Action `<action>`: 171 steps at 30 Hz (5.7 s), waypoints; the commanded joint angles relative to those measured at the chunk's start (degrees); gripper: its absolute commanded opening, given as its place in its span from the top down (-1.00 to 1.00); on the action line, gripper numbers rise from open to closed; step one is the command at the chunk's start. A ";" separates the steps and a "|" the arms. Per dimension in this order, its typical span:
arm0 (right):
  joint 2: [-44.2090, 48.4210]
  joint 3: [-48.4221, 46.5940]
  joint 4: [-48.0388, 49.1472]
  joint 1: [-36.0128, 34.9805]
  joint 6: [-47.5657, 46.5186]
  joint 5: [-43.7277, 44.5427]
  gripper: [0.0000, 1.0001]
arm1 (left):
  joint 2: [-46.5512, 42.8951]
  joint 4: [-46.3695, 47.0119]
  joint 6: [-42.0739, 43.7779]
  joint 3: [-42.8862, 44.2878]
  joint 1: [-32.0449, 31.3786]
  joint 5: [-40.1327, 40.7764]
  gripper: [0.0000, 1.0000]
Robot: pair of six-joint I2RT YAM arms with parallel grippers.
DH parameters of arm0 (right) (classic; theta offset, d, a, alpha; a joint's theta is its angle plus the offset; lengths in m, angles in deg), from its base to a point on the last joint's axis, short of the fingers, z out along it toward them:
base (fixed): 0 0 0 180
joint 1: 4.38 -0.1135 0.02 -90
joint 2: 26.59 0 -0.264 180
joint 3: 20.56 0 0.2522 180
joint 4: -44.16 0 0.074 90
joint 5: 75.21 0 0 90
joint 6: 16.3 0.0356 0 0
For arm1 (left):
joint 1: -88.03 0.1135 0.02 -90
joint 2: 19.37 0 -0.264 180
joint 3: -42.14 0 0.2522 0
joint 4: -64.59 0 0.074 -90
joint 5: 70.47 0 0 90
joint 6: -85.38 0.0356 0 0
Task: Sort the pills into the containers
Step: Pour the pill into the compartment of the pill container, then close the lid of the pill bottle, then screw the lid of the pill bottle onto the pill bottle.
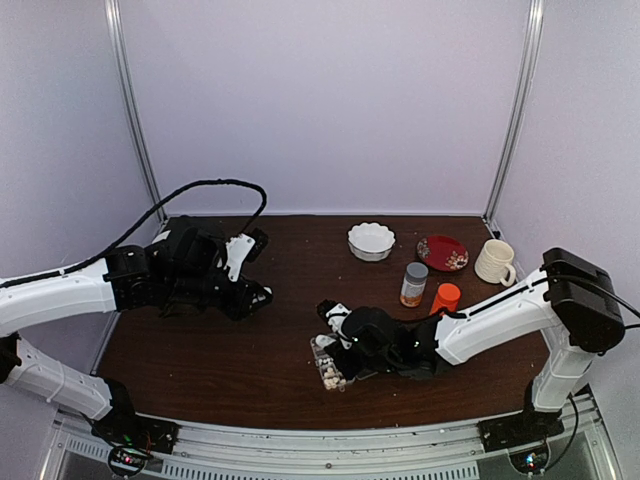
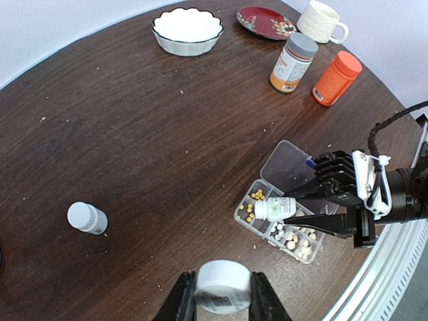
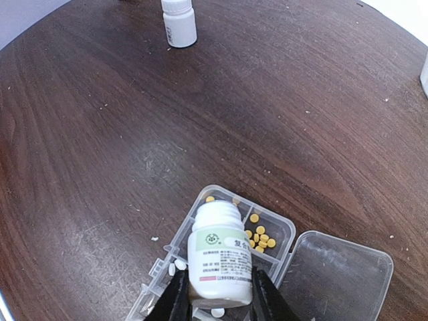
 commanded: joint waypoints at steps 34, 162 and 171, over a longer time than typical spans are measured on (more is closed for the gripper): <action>0.96 -1.14 -1.02 -0.52 -0.63 1.99 1.00 | 0.27 0.62 0.44 2.46 -0.28 -0.82 1.00; 36.62 -9.99 -5.45 -3.80 -45.43 -18.49 1.00 | 5.85 13.52 -28.21 24.75 -3.15 -45.84 0.81; 35.71 -10.42 -5.89 -3.81 -46.20 -18.25 1.00 | 5.89 13.65 -28.53 24.87 -3.11 -46.28 0.71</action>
